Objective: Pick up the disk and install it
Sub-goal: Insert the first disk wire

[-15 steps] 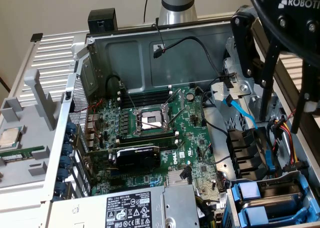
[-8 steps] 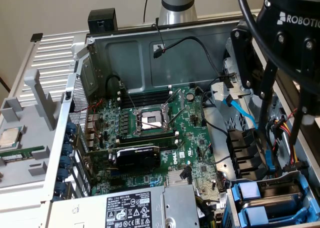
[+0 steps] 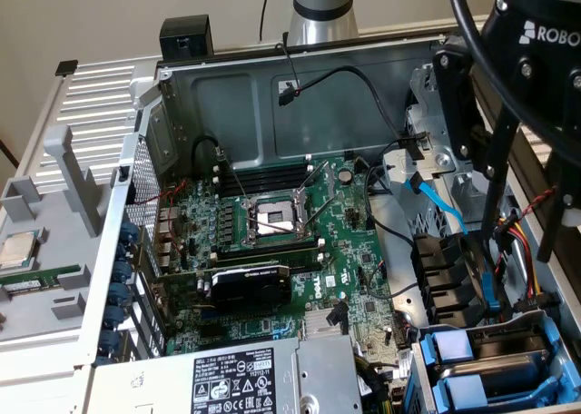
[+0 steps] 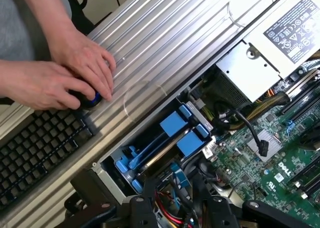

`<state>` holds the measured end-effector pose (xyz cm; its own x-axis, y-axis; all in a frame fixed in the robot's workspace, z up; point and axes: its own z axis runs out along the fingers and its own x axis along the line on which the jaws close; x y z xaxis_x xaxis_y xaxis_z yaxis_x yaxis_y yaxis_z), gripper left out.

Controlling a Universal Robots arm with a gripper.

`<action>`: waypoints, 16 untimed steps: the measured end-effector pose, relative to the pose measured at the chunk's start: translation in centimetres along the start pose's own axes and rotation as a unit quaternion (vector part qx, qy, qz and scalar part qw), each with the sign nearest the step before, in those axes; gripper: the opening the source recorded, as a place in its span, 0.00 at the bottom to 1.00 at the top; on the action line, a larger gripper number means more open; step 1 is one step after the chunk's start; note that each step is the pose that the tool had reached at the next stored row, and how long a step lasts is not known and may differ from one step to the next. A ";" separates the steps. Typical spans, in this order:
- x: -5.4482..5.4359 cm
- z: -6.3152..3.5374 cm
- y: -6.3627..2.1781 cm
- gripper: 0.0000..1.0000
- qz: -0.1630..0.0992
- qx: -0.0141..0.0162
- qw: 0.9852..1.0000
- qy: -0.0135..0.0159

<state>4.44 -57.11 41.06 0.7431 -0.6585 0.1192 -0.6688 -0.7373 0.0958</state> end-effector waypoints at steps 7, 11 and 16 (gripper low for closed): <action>0.3 0.28 0.10 0.43 0.011 0.007 1.000 -0.008; 0.4 0.26 0.08 0.43 0.016 0.006 1.000 -0.008; 0.6 0.00 0.04 0.43 0.018 0.003 1.000 -0.006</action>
<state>4.89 -57.55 41.14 0.7194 -0.6856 0.1114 -0.6943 -0.7147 0.0849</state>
